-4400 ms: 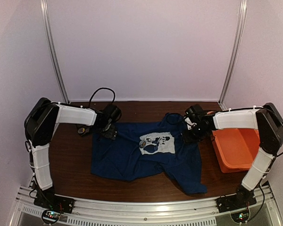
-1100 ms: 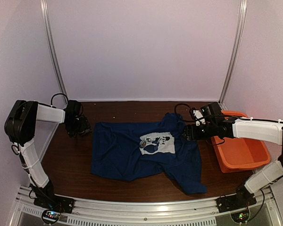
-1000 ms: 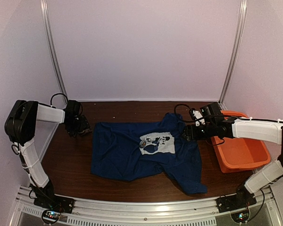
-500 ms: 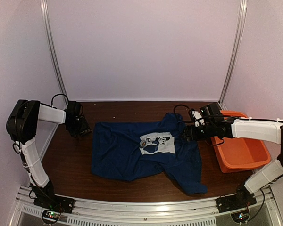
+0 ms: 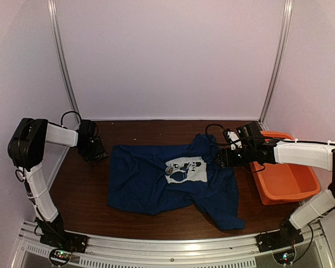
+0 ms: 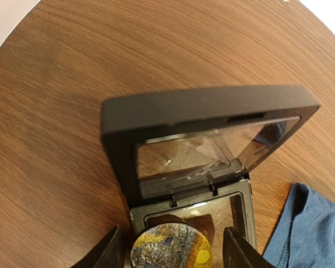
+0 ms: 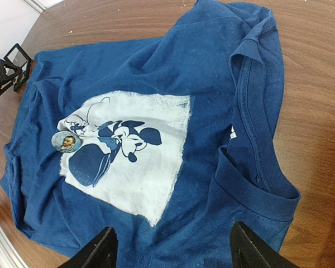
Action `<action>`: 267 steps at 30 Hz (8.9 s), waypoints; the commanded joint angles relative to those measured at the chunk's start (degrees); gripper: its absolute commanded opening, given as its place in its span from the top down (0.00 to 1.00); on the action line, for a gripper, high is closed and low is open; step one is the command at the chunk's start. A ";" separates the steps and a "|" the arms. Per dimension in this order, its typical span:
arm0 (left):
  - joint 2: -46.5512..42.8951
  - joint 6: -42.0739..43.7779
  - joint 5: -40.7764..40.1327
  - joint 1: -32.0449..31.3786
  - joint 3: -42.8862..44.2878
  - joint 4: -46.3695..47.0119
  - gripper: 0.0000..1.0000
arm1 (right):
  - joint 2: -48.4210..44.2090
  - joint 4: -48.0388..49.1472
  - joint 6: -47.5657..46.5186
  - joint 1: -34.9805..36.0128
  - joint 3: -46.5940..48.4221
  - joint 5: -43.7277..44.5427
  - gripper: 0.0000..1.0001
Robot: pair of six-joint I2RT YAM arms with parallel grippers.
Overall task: Pin the brooch onto the clothing
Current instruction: Pick up the brooch from the brooch box, then pass from the left arm to the right, then pass from the right arm to the left, then pass from the left arm to the right
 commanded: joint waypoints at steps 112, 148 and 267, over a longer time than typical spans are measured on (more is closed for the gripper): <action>-9.49 -15.29 65.33 -44.72 -5.49 53.38 0.61 | -12.14 20.02 -63.32 18.75 -2.82 -29.12 0.56; -8.72 -19.36 65.04 -44.94 -5.44 60.41 0.37 | -12.13 18.63 -59.81 18.79 -2.27 -36.18 1.00; -17.68 23.59 55.05 -43.33 5.33 21.94 1.00 | -28.47 13.48 -11.98 18.57 -8.63 -7.74 0.00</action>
